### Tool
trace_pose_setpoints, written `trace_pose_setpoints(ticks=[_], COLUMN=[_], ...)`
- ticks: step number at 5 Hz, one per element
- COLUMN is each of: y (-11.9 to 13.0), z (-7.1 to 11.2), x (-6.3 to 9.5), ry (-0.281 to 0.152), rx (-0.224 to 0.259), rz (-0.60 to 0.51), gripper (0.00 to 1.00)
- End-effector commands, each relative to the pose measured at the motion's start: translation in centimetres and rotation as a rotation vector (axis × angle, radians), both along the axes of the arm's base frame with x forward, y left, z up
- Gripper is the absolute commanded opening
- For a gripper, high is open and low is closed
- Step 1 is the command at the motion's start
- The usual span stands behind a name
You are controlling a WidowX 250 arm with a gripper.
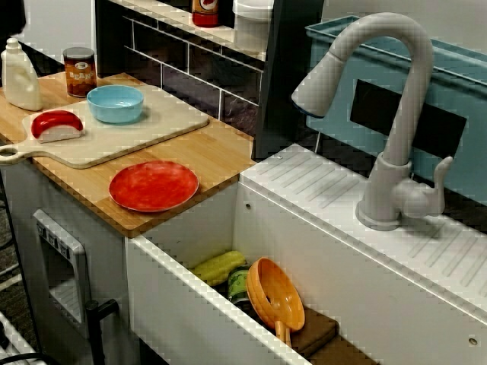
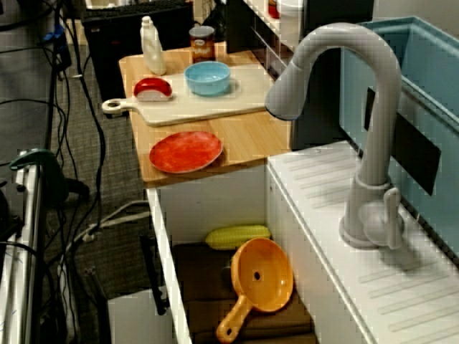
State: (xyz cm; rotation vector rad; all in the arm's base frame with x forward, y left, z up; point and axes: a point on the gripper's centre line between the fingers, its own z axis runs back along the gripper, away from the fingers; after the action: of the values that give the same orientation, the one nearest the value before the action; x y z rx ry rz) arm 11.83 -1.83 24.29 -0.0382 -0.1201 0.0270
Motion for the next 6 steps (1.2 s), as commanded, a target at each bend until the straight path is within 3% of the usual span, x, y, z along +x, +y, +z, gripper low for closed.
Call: trace_pose_setpoints(ticks=[1, 2, 3, 4, 6], y=[5.0, 9.3, 12.6, 15.6, 18.6], z=[-1.4, -2.2, -3.9, -6.4, -10.1], x=[3.2, 6.1, 9.2, 12.0, 13.8], ry=[-0.118, -0.161, -0.149, -0.126, -0.100], rx=[0.076, 0.076, 0.097, 0.161, 0.241], rz=[0.031, 0.048, -0.038, -0.133, -0.293], gripper=[1.00, 1.00, 1.00, 1.00, 1.00])
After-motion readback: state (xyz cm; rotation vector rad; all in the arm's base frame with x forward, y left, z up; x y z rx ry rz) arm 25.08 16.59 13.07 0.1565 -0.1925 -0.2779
